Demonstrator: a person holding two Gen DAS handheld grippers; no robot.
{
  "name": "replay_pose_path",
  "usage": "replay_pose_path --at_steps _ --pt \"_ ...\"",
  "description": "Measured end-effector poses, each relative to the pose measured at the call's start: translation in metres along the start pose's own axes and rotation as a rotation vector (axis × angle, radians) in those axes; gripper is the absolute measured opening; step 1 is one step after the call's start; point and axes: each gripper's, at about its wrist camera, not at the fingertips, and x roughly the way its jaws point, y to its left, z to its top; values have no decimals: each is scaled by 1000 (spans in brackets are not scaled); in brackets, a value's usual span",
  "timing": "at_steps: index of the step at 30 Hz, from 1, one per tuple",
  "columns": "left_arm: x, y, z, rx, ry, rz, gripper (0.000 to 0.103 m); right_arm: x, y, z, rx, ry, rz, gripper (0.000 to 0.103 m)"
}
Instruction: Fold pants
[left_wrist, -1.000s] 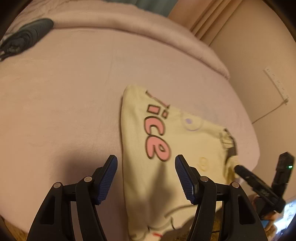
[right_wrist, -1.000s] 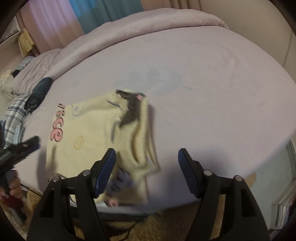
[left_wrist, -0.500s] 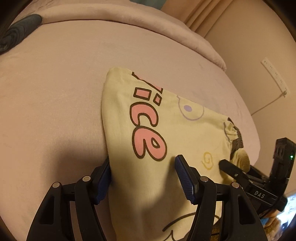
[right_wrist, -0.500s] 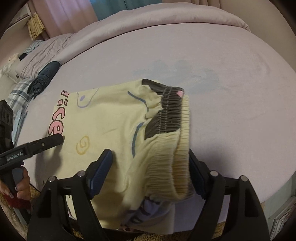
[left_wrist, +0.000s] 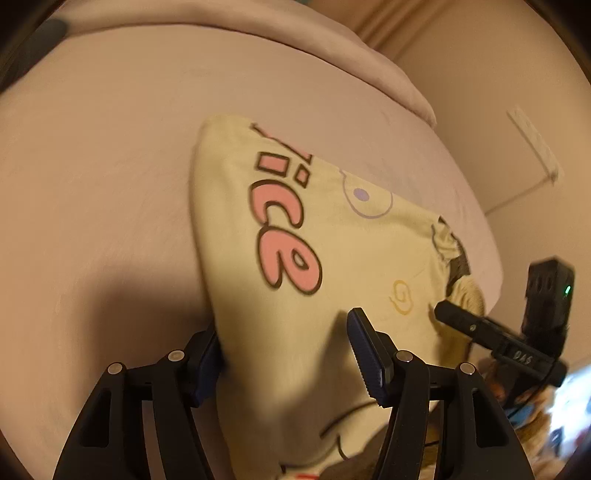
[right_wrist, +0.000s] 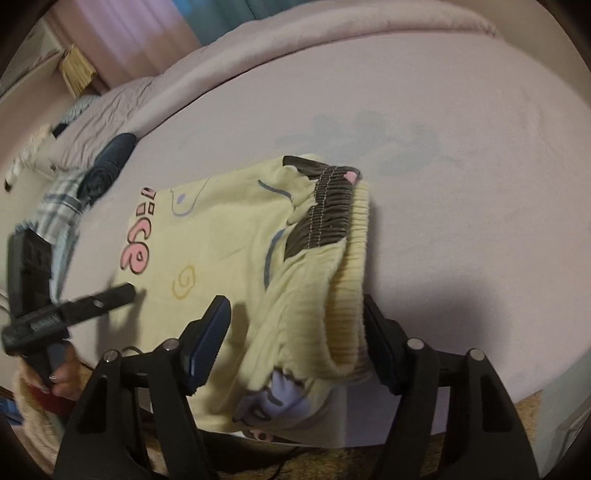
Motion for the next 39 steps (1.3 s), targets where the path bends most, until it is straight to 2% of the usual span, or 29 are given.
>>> replay_pose_path --at_steps 4,5,6,7,8,9,10,14,18,21,23,25,26,28,30,33,37,39 --pt "4 -2 5 -17 2 -11 62 12 8 3 1 -7 46 74" --pt "4 -1 3 -24 -7 -11 58 13 9 3 6 -10 55 74" --pt "3 -2 0 -33 -22 7 44 15 10 4 6 -17 63 73" --pt "-1 0 -4 -39 -33 29 35 15 12 4 1 -23 62 72" --pt "-3 0 -7 -50 -44 33 26 15 13 4 -2 -31 58 61" --pt "-5 0 -9 -62 -51 23 22 15 13 4 8 -36 60 39" --pt "-7 -1 -12 -77 -61 20 21 17 13 4 24 -32 79 32" --pt "-21 -16 -14 -65 -106 53 19 8 23 2 14 -74 62 22" --pt "-45 -31 -12 -12 -146 50 19 -17 38 8 -12 -144 112 19" --pt "-64 -37 -8 -4 -182 25 18 -30 50 15 -32 -176 151 19" --pt "-73 -36 -6 6 -206 40 18 -32 57 21 -41 -192 153 18" --pt "-73 -26 -4 -19 -182 64 19 -28 58 25 -30 -169 140 18" --pt "-71 -20 -4 -35 -164 53 18 -25 57 24 -17 -153 130 19" --pt "-62 -7 -6 -55 -112 60 19 -10 56 20 6 -89 125 21" --pt "-49 4 -9 -69 -75 101 19 8 56 11 -24 -19 67 33" --pt "-33 16 -14 -97 -33 116 19 23 58 3 -75 13 -70 49" --pt "-30 17 -15 -87 -25 123 19 23 55 7 -86 15 -95 59" --pt "-29 19 -16 -92 -22 119 20 22 50 10 -82 7 -116 68"
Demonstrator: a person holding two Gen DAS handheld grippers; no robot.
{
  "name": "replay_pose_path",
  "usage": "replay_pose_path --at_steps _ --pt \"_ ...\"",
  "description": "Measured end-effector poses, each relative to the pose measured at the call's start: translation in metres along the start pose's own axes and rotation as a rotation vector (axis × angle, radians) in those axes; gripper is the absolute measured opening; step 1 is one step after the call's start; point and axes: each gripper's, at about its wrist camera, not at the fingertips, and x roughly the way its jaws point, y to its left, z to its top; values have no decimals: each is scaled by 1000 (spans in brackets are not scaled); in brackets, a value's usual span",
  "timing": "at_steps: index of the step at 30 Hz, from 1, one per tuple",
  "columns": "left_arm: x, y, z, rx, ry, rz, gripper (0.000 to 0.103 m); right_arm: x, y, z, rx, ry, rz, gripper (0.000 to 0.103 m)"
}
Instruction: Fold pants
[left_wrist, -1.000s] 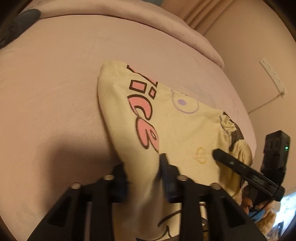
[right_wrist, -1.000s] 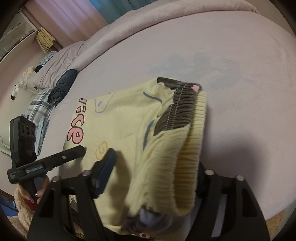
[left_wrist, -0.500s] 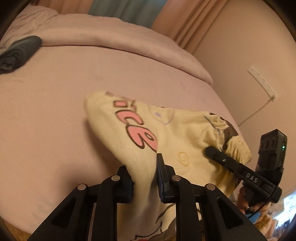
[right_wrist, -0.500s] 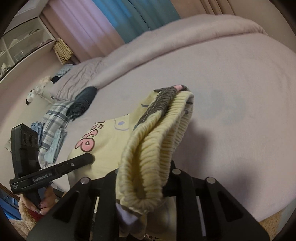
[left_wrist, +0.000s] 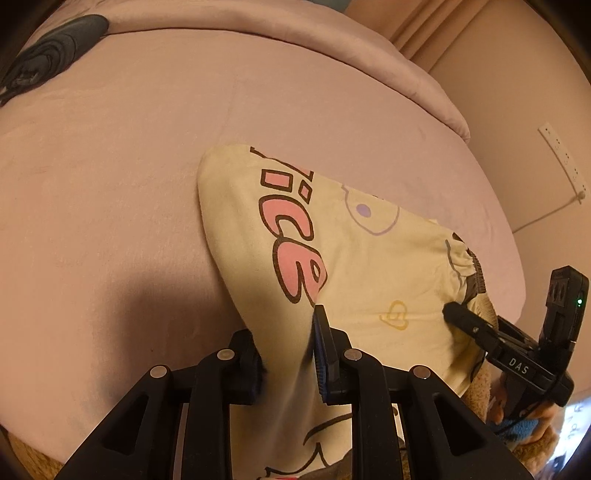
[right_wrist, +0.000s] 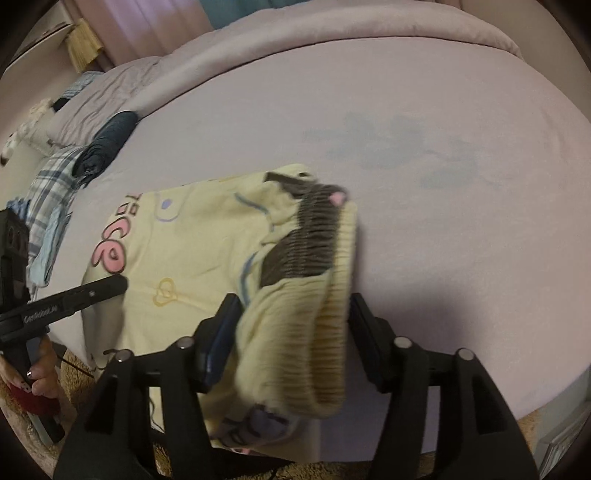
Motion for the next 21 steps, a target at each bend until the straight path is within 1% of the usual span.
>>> replay_pose_path --at_steps 2,3,5,6,7,8,9,11,12,14,15,16,18,19,21 --pt "4 1 2 -9 1 -6 21 3 -1 0 -3 -10 -39 73" --pt "5 3 1 -11 2 -7 21 8 -2 0 5 -12 -5 75" --pt "4 4 -3 -7 -17 -8 21 16 -4 1 17 -12 77 75" --pt "-2 9 -7 -5 -29 -11 19 19 -2 2 20 -25 98 66" --pt "-4 6 -8 6 -40 -9 17 21 1 4 30 -29 127 49" --pt "-7 6 -12 10 -47 -1 17 25 2 6 54 -9 206 22" --pt "-11 4 -10 15 -55 1 16 28 4 8 86 -3 247 21" --pt "-27 -4 -2 41 -93 -24 16 19 19 15 17 -53 170 20" --pt "-36 -7 3 58 -120 -31 16 13 24 20 6 -74 189 20" --pt "-46 -11 15 81 -171 4 16 0 26 36 8 -113 232 20" --pt "-51 -13 22 89 -194 22 16 -6 28 47 2 -139 237 20" --pt "-56 -12 31 85 -214 20 16 -9 31 61 0 -168 227 20" --pt "-60 -10 45 72 -243 -12 16 -13 35 85 -5 -205 216 20" --pt "-61 -6 53 67 -259 -14 16 -11 35 95 0 -211 225 20" --pt "-54 2 65 47 -256 -10 16 -5 35 109 6 -212 227 20"
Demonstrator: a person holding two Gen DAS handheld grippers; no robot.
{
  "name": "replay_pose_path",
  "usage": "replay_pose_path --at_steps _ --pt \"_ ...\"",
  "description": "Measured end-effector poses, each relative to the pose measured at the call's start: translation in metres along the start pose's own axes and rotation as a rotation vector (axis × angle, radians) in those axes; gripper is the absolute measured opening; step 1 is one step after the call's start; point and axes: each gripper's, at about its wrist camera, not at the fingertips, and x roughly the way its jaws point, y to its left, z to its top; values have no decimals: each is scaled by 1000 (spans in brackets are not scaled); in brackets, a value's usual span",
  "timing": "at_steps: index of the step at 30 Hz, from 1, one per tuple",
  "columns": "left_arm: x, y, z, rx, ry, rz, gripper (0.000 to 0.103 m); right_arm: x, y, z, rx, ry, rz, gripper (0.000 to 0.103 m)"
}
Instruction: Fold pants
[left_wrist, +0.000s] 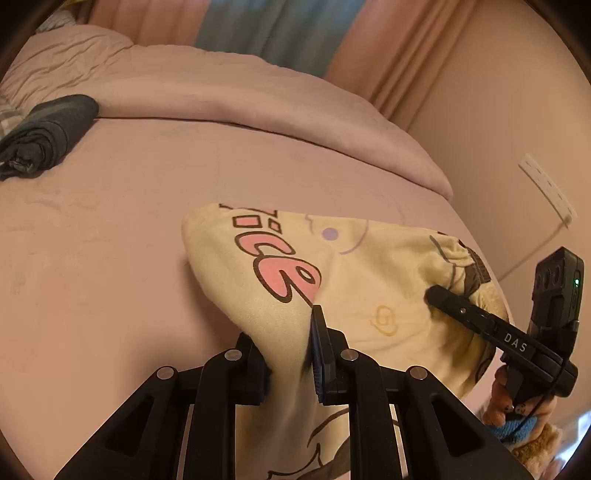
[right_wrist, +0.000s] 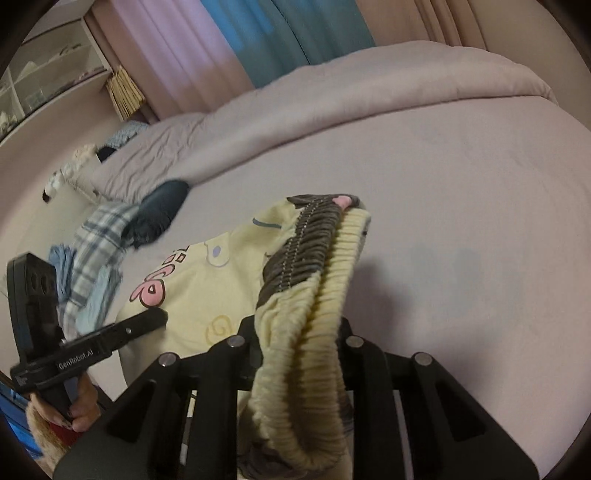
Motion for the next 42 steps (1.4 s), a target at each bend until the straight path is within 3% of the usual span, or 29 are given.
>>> replay_pose_path --at_steps 4,7,9,13,15,19,22,25,29,31,34,42 --pt "32 20 4 -26 71 54 16 21 -13 -7 25 63 8 20" --pt "64 42 1 -48 169 104 19 45 -21 -22 13 138 -20 22" --pt "74 50 -4 -51 201 137 35 70 -25 -31 -10 205 -89 32" --pt "64 47 -7 -35 177 206 56 66 -23 -35 -72 173 -141 43" --pt "56 47 -9 -57 180 237 58 56 -22 -32 -112 160 -259 67" --pt "20 29 -18 -22 120 304 58 23 -16 -28 -132 115 -342 67" --pt "-12 11 -22 14 49 354 76 -10 -6 -27 -145 42 -372 68" --pt "-46 -8 -28 10 -34 356 79 -47 3 -26 -173 -31 -392 79" --pt "-58 -29 -20 0 -94 304 79 -79 16 -28 -181 -86 -379 81" --pt "-64 -36 -22 -4 -134 329 79 -86 30 -32 -190 -100 -369 81" --pt "-68 -45 -26 -1 -157 383 79 -89 55 -39 -221 -124 -359 82" --pt "-66 -53 -52 4 -137 391 79 -98 72 -58 -213 -172 -383 83"
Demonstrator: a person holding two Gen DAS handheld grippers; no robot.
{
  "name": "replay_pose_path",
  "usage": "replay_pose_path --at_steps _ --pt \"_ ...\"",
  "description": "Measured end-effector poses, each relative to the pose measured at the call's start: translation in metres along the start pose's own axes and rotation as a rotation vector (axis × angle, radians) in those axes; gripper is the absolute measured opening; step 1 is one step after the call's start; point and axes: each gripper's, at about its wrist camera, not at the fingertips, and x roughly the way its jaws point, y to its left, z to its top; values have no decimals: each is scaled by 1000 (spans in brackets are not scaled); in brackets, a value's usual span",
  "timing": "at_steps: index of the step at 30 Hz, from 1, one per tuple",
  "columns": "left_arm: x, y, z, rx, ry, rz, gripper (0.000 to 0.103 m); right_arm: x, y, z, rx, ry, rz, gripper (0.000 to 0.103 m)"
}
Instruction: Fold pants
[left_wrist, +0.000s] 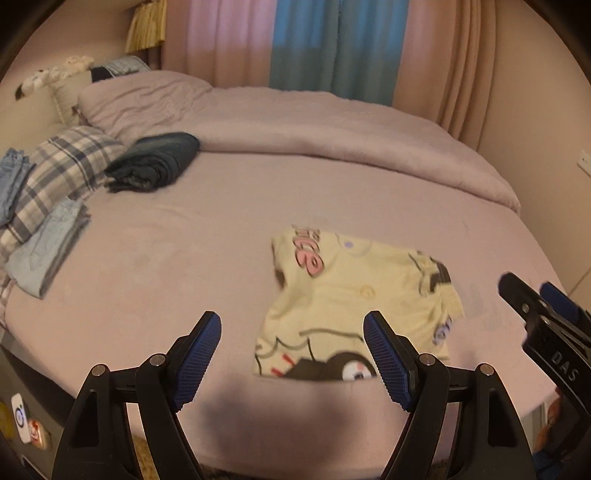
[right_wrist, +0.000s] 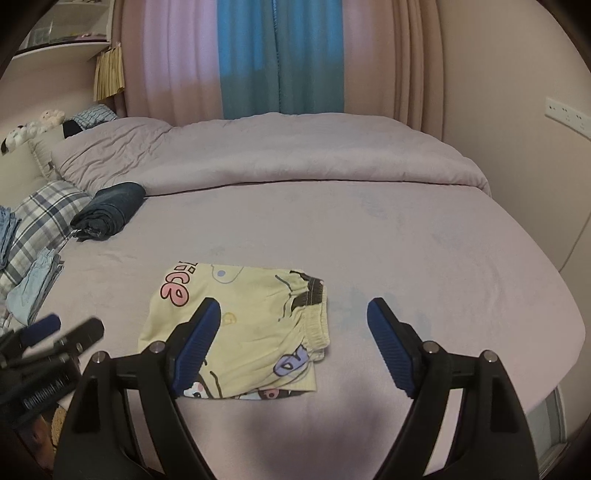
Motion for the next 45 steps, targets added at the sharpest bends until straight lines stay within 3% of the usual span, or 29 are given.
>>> replay_pose_path --at_steps 7,41,45 --pt "6 -4 -9 6 15 34 79 -2 -1 -10 1 20 3 83" --pt "-2 -8 -16 13 16 4 79 -4 12 -17 -24 27 -31 83" --pt "-2 -9 -16 14 16 1 79 -5 16 -18 -19 28 -6 83"
